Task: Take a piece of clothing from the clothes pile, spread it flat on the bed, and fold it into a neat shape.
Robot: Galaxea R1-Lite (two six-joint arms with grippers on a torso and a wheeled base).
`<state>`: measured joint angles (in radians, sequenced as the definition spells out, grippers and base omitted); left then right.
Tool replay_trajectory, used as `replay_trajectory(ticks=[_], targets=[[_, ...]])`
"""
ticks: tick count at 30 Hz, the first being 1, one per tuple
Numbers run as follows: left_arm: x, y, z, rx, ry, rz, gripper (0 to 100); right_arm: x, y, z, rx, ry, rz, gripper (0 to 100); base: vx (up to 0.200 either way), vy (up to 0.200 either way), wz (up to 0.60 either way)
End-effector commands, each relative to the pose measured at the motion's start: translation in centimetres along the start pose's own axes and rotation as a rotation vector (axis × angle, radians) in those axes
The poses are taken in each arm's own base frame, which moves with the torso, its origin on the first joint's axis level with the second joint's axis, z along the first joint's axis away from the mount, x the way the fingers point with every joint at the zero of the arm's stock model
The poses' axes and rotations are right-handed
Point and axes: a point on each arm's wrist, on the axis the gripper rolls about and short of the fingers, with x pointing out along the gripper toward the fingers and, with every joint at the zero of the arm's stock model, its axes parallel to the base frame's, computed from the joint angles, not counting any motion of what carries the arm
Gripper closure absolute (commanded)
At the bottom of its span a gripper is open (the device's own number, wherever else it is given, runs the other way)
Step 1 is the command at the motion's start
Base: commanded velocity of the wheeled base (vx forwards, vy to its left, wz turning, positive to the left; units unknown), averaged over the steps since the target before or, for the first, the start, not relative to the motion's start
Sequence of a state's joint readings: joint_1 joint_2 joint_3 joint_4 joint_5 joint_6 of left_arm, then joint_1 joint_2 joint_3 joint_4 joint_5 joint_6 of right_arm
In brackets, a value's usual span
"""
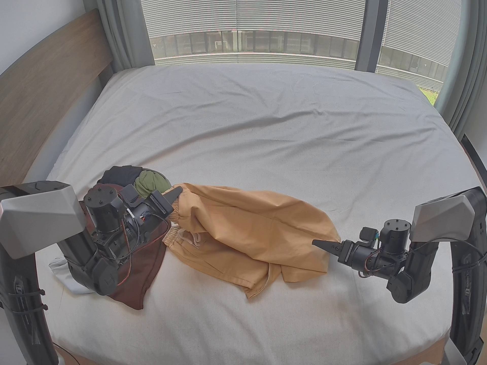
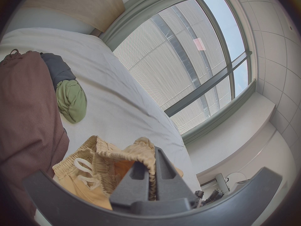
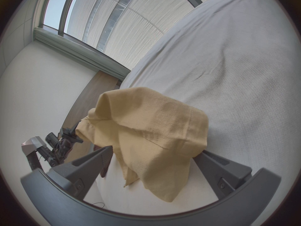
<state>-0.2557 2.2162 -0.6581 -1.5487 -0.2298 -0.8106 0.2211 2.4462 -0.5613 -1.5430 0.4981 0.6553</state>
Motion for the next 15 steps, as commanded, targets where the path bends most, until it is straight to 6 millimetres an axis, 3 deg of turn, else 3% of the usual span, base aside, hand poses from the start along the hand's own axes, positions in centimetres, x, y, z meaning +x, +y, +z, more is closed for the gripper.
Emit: replay_trajectory(ticks=[1, 7, 15], targets=[[0.1, 0.4, 0.2, -0.001, -0.006, 0.008, 100, -1.5, 1.8, 1.2, -0.02, -0.015, 0.047, 0, 0.0, 0.0, 0.0], [0.2, 0.7, 0.0, -0.003, -0.003, 0.013, 100, -2.9, 3.4, 2.3, -0.038, -0.025, 0.096, 0, 0.0, 0.0, 0.0], [0.2, 0.8, -0.1, -0.004, 0.0, 0.016, 100, -3.7, 3.4, 1.6, -0.028, 0.016, 0.103, 0, 0.0, 0.0, 0.0]])
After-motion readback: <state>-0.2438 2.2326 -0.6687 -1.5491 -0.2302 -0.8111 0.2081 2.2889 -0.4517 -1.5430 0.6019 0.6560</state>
